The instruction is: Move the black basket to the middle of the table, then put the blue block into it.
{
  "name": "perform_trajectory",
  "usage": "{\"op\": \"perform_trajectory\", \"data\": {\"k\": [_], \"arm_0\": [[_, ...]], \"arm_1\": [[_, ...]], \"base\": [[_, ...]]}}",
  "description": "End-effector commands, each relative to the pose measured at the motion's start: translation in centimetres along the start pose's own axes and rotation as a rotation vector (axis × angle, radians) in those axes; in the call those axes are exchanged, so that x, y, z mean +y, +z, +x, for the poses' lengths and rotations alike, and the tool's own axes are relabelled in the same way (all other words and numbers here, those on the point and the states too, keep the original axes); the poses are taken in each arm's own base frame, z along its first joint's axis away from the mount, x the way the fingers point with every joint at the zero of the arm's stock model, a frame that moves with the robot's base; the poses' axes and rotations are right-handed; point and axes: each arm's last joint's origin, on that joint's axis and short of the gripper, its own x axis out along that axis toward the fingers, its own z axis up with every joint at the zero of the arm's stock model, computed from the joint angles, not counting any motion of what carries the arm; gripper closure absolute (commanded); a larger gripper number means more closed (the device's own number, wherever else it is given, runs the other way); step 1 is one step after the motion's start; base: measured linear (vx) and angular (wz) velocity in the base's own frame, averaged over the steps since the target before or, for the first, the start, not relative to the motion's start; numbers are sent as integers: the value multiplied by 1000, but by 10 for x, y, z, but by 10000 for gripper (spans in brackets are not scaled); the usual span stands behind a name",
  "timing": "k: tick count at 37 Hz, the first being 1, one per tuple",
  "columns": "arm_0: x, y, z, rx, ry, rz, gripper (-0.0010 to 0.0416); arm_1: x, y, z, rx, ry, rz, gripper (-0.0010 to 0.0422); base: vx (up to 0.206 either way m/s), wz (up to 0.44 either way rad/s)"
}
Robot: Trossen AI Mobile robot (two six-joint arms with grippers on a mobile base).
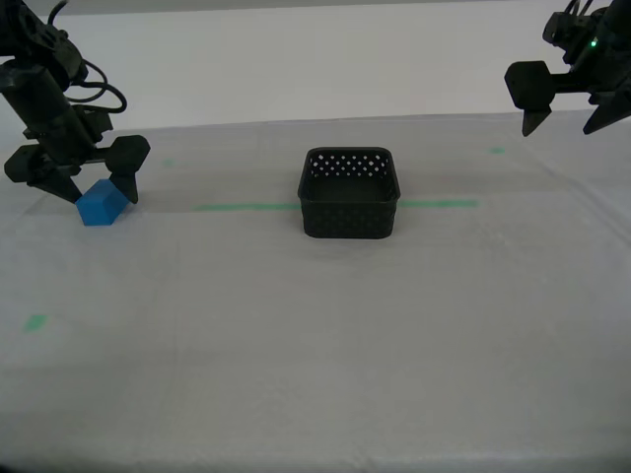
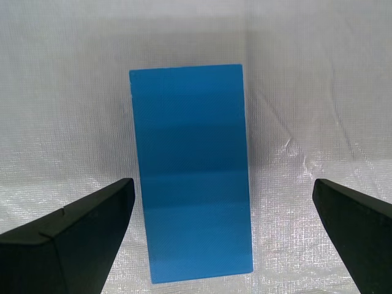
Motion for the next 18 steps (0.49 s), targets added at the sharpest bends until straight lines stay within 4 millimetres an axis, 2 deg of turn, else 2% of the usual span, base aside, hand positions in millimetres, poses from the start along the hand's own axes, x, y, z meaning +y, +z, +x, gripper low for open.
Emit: {"op": "perform_trajectory", "data": {"k": [1,5,18], "arm_0": [[0,0,0,-2,1,-1,7],[0,0,0,-2,1,-1,7],[0,0,0,-2,1,-1,7]], "arm_1": [[0,0,0,0,-4,5,22],[0,0,0,2,-4,4,49],[1,-1,0,10,27,-9,175]], "base": [[0,0],[0,0],[0,0]]}}
